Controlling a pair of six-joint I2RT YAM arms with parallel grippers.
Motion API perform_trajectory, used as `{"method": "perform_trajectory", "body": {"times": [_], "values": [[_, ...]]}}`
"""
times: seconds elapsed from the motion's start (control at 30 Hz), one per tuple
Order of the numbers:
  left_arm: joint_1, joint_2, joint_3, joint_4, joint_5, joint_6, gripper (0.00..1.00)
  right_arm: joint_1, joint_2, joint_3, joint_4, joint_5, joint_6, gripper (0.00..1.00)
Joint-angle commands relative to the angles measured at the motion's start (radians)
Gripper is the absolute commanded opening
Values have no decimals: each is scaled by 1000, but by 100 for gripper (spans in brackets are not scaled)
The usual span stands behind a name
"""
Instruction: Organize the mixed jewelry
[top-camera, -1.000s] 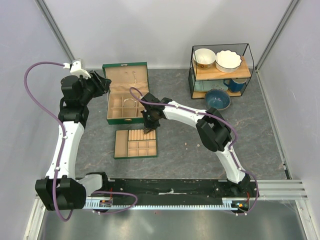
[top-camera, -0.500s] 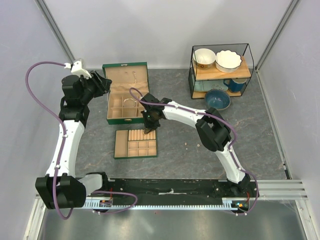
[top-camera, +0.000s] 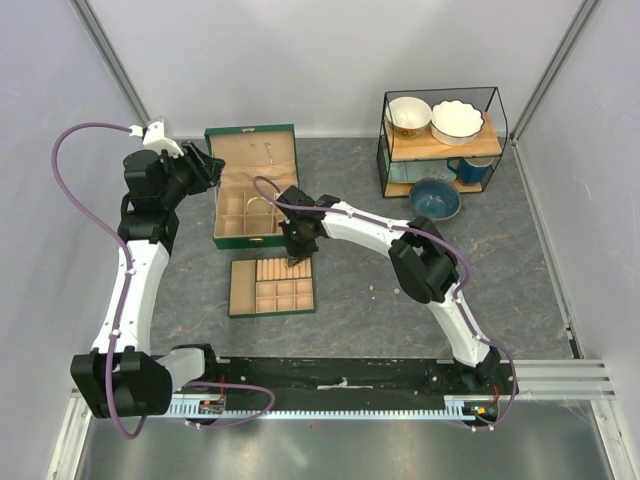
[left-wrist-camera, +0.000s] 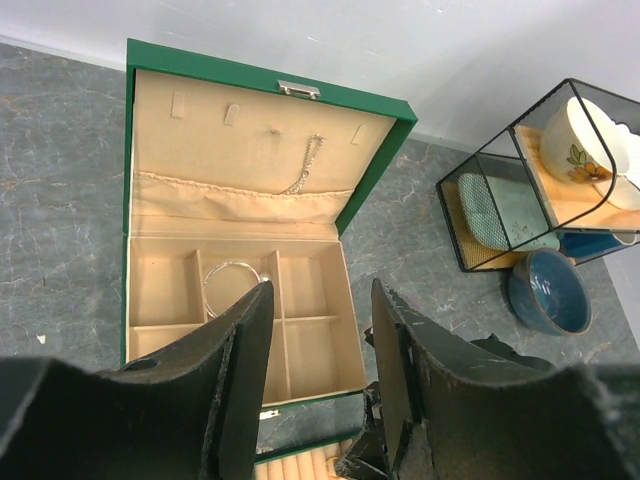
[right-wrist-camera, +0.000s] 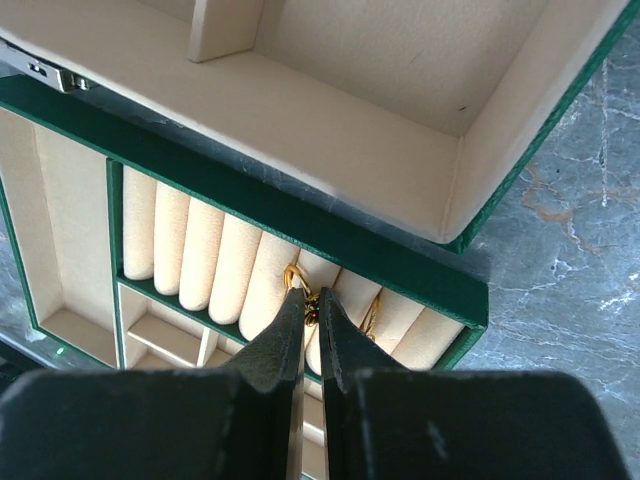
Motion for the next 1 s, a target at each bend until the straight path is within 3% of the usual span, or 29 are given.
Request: {"method": "perform_trajectory", "body": {"times": [0.0, 0.97], "values": [[4, 1, -10, 43, 17, -22, 51, 11, 11, 39, 7, 44, -19, 0], [4, -9, -20, 44, 25, -31, 51, 16, -91, -59, -42, 214, -167, 0]]}}
